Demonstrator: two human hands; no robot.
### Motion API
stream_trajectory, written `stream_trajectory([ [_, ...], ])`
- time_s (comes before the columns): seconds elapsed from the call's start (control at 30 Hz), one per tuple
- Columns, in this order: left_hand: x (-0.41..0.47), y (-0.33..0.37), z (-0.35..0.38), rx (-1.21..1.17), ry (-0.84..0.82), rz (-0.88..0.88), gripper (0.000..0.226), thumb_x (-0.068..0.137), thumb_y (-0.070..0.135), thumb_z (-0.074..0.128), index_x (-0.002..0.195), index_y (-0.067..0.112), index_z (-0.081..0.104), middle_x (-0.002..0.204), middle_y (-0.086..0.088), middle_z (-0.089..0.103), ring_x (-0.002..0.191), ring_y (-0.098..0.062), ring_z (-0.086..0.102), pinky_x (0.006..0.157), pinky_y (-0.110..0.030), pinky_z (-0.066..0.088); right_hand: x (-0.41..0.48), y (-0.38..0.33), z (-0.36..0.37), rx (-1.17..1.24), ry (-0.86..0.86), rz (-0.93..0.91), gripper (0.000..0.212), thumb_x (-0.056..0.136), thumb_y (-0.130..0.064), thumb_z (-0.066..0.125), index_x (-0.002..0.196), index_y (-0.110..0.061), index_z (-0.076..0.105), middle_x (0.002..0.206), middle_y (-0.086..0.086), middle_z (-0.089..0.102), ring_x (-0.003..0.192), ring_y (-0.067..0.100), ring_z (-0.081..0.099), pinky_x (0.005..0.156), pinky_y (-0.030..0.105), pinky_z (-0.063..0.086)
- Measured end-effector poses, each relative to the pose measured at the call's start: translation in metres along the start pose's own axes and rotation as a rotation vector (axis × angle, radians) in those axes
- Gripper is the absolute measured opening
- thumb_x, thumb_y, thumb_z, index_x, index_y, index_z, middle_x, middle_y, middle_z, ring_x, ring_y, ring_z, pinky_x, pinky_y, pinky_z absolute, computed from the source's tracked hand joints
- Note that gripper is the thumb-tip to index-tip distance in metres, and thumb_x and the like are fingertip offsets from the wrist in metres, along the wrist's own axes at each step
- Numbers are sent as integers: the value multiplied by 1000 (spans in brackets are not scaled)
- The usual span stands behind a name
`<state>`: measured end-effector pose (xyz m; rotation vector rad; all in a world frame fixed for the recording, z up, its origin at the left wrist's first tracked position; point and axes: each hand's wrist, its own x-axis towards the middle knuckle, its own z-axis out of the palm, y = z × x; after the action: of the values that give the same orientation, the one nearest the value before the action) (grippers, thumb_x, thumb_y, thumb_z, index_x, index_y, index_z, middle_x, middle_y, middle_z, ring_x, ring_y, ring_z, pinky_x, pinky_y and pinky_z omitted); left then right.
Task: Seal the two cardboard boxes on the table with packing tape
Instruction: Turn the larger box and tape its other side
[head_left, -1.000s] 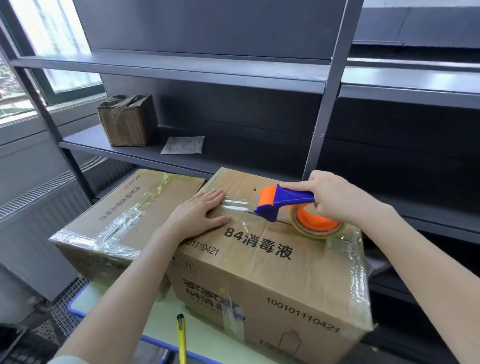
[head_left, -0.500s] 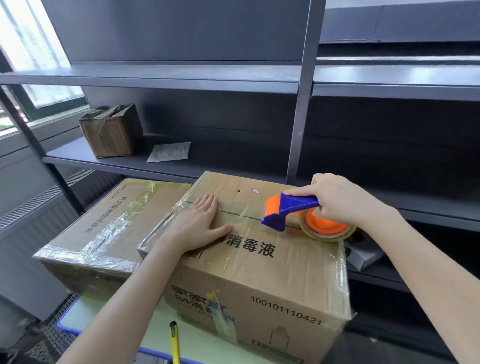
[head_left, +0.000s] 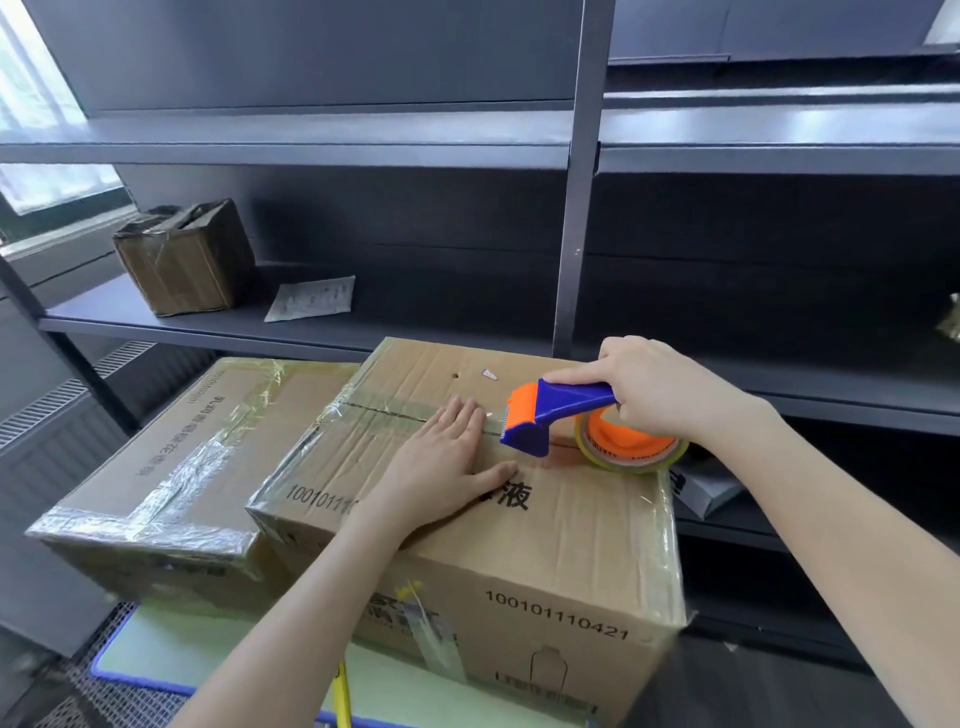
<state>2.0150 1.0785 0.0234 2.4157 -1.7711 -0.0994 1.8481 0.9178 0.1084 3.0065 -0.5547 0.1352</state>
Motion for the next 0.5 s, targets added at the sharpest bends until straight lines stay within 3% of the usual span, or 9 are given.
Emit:
stream_trajectory([
  [0.3,0,-3,0,-125,44,-21,80,87,65,40,150,21,16,157,9,9,143,-4,0,112,-23,13,-34,26,-15,55,3,64,70,86,-7,43,134,-56,31,93,-1,43,85,17,44,68,28,34],
  [0.5,-1,-6,-1,-144,38,-37,81,85,67,41,149,24,19,156,12,11,142,-1,2,112,-26,18,-58,36,-11,99,-15,58,75,86,-1,45,134,-57,29,92,-3,42,83,14,43,64,24,29],
])
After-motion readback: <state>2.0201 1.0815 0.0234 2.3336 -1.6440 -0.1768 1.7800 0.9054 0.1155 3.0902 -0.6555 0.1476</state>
